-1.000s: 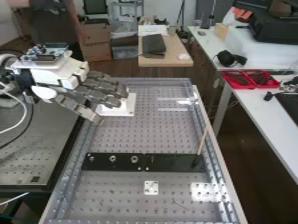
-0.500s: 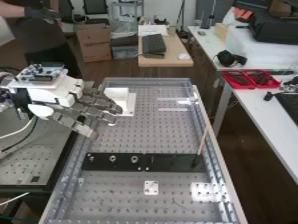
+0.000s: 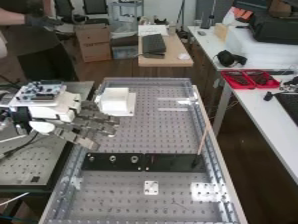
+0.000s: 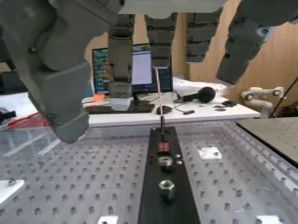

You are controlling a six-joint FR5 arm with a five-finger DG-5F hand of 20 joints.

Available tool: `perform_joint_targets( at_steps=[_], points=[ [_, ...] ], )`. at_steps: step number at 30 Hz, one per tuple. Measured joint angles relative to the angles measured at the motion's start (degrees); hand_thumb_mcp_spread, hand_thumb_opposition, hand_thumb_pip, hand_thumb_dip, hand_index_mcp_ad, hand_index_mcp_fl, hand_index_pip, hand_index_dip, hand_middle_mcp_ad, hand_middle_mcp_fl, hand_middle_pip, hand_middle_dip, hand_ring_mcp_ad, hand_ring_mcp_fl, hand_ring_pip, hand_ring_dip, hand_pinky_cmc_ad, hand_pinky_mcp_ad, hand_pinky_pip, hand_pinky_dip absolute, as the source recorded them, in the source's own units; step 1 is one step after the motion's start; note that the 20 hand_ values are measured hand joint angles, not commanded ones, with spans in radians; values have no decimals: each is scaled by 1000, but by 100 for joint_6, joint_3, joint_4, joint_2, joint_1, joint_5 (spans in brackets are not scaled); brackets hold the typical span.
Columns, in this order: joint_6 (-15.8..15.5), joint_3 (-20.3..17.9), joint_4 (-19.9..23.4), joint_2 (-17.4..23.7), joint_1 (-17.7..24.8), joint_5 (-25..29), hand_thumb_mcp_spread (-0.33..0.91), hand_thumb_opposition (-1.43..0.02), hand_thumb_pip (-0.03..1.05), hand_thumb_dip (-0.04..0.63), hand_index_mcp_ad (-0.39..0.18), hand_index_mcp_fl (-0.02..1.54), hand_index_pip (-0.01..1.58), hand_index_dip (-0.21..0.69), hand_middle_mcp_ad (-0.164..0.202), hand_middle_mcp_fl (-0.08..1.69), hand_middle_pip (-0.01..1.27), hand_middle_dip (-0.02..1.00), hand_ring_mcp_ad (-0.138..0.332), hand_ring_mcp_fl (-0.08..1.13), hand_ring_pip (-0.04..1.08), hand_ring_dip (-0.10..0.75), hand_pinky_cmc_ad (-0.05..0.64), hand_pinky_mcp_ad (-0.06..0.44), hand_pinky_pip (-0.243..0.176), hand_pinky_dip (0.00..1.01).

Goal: Grab the smaller nut and place it in the white container

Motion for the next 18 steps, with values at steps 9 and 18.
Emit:
perform_joint_targets(
  at_steps=[9, 18],
  points=[
    [-217, -6, 205, -287, -118, -152, 368, -806, 632, 190, -136, 7, 1410, 113, 75, 2, 136, 206, 164, 0, 79, 86, 431, 328, -93, 421],
    [-536, 87, 440, -658, -287, -327, 387, -822, 637, 204, -134, 3, 1478, 126, 73, 10, 136, 206, 164, 0, 79, 86, 431, 330, -93, 405]
  ],
)
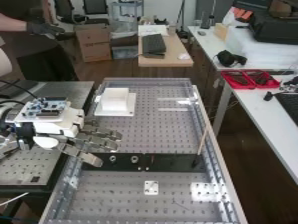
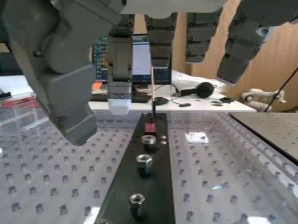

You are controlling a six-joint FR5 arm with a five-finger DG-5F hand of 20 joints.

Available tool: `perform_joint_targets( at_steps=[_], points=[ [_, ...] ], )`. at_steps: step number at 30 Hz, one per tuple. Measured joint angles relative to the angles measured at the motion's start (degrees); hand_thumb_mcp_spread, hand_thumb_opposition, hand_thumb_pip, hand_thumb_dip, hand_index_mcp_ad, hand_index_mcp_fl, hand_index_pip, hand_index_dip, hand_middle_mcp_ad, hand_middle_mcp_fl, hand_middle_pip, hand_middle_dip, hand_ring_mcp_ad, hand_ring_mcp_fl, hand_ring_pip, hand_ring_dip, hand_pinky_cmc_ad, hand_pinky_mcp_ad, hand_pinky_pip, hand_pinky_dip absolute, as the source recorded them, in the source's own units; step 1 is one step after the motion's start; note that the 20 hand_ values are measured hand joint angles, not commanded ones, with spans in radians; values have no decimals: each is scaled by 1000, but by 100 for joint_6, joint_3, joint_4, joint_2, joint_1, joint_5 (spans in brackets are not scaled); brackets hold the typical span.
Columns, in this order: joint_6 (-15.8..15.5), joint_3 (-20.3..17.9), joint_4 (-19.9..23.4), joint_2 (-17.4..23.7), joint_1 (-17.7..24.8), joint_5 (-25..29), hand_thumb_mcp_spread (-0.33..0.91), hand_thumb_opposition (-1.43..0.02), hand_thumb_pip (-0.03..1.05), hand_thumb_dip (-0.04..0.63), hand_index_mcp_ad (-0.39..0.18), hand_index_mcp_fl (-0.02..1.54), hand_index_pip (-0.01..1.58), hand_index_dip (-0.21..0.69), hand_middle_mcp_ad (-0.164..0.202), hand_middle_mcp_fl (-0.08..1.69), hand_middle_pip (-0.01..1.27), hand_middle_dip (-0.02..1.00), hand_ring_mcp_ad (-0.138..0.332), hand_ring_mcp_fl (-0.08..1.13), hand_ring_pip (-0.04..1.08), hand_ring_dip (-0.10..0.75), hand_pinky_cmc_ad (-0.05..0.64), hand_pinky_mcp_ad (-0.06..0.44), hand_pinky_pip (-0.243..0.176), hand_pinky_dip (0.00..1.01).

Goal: Grab the smaller nut and place it in the white container

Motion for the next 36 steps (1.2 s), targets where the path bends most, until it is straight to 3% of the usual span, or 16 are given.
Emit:
perform_joint_targets(
  at_steps=[9, 16, 21, 36],
  points=[
    [-229, 49, 270, -251, -116, -201, 387, -822, 641, 204, -134, 0, 1506, 138, 75, 23, 136, 206, 157, 0, 79, 86, 435, 321, -93, 405],
    [-376, 74, 264, -335, -148, -290, 414, -833, 648, 223, -138, 3, 1506, 138, 72, 26, 136, 206, 150, 0, 79, 86, 435, 309, -89, 349],
    [-373, 72, 246, -350, -122, -311, 433, -867, 726, 241, -161, 0, 1506, 138, 68, 26, 136, 206, 129, 0, 79, 86, 421, 314, -75, 305],
    [-398, 44, 277, -435, -64, -241, 450, -894, 726, 281, -173, 5, 1522, 143, 68, 40, 136, 206, 126, 2, 79, 86, 412, 295, -44, 241]
  ],
)
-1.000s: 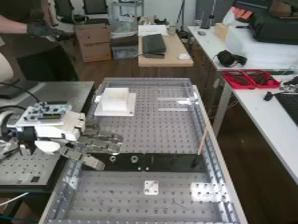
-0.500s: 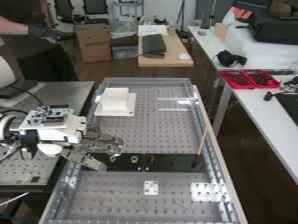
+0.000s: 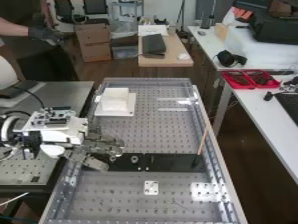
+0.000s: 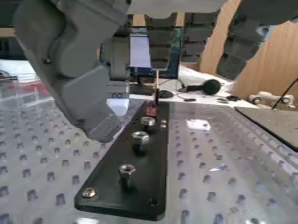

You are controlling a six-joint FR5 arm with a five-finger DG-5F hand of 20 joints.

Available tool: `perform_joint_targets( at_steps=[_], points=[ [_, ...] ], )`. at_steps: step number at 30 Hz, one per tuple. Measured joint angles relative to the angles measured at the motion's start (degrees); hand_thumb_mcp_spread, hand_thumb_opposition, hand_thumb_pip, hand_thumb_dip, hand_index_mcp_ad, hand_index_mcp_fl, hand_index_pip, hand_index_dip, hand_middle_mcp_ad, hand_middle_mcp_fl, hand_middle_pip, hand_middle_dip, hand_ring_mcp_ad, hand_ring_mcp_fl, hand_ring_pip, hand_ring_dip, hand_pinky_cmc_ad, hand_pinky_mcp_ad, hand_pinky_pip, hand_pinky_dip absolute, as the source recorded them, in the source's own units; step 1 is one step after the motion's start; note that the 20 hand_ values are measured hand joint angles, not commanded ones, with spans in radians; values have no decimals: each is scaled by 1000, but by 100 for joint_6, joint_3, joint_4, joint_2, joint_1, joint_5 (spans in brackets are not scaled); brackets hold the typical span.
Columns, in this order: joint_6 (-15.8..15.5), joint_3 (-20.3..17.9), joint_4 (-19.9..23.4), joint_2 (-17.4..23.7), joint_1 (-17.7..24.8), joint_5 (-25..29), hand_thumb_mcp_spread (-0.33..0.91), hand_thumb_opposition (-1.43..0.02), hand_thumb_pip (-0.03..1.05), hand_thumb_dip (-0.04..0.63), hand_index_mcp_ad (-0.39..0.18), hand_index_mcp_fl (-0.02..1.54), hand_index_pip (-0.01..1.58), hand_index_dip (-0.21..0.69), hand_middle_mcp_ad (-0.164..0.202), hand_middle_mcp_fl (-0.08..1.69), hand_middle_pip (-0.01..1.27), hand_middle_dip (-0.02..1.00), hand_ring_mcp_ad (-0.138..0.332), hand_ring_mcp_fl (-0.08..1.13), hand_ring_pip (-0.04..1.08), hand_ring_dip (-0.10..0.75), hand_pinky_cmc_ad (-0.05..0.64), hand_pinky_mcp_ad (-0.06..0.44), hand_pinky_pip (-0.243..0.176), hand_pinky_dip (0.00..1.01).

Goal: Grab the smaller nut and place it in the white container

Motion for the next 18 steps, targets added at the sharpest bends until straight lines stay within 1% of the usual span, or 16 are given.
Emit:
perform_joint_targets(
  at_steps=[1, 9, 18],
  points=[
    [-1, 0, 7, -24, -5, 12, 450, -894, 726, 281, -173, 7, 1522, 143, 68, 40, 136, 206, 124, 2, 79, 86, 396, 295, -44, 241],
    [54, 34, 30, -182, -66, 78, 450, -894, 726, 284, -164, 0, 1536, 145, 72, 42, 136, 206, 126, 2, 79, 86, 401, 295, -44, 239],
    [147, 4, 188, -326, -96, 151, 450, -890, 726, 284, -162, 3, 1532, 145, 72, 42, 136, 206, 126, 2, 79, 86, 398, 295, -44, 241]
  ],
)
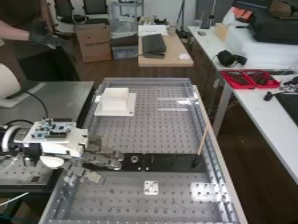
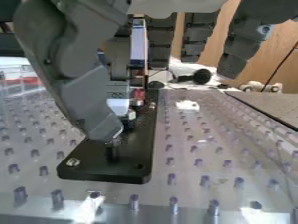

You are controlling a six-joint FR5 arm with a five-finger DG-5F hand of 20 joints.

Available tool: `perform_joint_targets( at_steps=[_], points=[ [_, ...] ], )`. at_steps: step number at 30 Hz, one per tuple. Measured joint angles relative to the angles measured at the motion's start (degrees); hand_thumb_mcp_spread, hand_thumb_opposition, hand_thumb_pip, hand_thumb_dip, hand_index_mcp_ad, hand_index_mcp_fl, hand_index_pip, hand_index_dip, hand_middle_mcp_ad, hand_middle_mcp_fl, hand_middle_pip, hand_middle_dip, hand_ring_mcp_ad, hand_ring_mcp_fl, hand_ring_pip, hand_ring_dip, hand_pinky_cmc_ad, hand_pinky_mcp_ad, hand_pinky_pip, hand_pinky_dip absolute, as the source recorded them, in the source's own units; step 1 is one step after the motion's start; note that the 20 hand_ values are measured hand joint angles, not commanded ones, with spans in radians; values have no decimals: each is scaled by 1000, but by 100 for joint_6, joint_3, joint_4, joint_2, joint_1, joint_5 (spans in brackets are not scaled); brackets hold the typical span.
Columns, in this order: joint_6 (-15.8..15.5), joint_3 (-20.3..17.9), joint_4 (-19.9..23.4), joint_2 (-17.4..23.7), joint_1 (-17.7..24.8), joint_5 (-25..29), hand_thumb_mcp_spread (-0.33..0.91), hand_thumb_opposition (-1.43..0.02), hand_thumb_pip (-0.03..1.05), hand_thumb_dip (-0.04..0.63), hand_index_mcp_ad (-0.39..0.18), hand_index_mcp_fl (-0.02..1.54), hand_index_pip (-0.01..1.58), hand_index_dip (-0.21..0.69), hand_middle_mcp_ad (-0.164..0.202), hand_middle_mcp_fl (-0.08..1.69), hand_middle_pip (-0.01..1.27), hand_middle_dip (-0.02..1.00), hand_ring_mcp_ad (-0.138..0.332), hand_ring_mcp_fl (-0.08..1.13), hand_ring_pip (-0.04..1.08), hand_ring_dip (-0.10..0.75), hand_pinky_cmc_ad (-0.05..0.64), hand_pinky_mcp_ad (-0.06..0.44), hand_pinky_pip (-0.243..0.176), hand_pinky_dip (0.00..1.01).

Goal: Grab the smaller nut and place it in the white container

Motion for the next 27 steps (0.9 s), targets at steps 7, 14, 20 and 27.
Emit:
perform_joint_targets(
  at_steps=[7, 14, 20, 27],
  points=[
    [20, 3, 34, -87, -13, 47, 450, -890, 726, 284, -162, 21, 1532, 145, 73, 42, 136, 206, 124, 2, 82, 87, 398, 295, -44, 241],
    [-28, 6, 26, -113, -3, 43, 450, -890, 726, 284, -161, 21, 1536, 145, 70, 38, 136, 206, 124, 2, 79, 86, 396, 295, -44, 239],
    [-61, 0, 16, -130, 14, 58, 450, -890, 726, 284, -162, 40, 1541, 145, 72, 38, 136, 206, 124, 2, 82, 86, 391, 295, -44, 241],
    [-66, -2, 31, -160, 6, 78, 450, -890, 726, 284, -162, 54, 1538, 145, 72, 38, 136, 206, 124, 2, 82, 86, 391, 295, -44, 241]
  ],
)
